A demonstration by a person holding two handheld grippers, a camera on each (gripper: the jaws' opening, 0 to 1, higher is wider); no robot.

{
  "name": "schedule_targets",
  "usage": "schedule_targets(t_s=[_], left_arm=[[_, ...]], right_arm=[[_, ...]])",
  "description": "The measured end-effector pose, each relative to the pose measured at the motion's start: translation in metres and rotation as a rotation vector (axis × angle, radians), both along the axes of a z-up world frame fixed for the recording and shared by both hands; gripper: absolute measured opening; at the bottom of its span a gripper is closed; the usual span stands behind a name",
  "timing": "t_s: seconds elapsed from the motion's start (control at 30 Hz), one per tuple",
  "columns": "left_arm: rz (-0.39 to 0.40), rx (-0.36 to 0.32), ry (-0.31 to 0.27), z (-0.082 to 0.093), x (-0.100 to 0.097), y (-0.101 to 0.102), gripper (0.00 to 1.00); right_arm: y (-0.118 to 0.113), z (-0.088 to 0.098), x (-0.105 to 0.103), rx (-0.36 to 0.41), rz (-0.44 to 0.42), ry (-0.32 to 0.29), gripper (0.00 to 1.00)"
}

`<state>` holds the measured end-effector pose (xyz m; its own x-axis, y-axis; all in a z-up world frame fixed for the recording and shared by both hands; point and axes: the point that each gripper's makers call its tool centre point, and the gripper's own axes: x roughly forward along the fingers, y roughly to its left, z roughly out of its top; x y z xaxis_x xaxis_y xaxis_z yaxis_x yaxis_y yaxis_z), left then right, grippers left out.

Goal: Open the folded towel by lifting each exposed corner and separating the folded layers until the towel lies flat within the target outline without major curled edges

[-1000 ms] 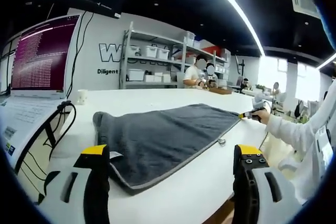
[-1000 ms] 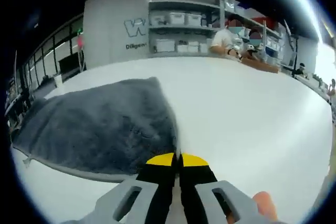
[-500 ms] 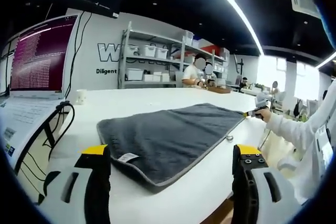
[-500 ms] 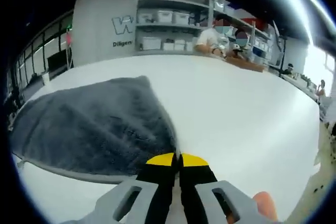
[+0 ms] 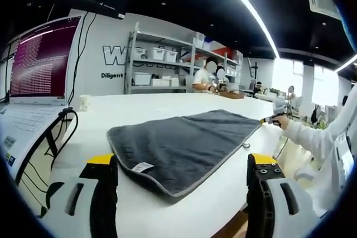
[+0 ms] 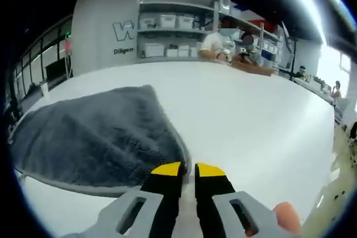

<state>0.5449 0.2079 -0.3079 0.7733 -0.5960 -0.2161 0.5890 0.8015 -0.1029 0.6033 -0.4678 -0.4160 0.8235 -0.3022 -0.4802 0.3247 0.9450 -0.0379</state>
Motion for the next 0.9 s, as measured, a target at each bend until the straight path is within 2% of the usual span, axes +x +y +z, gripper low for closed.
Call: schedule_targets(t_s=[0.07,0.13,0.23,0.4,0.57,0.9], left_arm=[[0.000,-0.001,-0.001,0.000,0.000,0.000,0.95],[0.001,0.001,0.001,-0.001,0.000,0.000,0.95],[0.002,0.002,0.008,-0.003,0.000,0.000,0.95],[-0.006,0.009,0.021,-0.007,0.001,-0.004,0.95],[-0.018,0.017,0.035,-0.011,0.001,-0.009,0.95],[-0.028,0.016,0.057,-0.016,0.000,-0.012,0.94]], right_arm=[[-0.002,0.005,-0.004,0.002,0.001,-0.011,0.09],[-0.002,0.017,-0.009,-0.001,0.013,-0.056,0.13],[0.011,0.037,-0.016,-0.017,0.063,-0.098,0.21],[0.053,0.072,-0.022,-0.089,0.211,-0.151,0.36],[0.106,0.100,-0.027,-0.049,0.365,-0.221,0.49],[0.182,0.117,-0.041,-0.054,0.542,-0.236,0.67]])
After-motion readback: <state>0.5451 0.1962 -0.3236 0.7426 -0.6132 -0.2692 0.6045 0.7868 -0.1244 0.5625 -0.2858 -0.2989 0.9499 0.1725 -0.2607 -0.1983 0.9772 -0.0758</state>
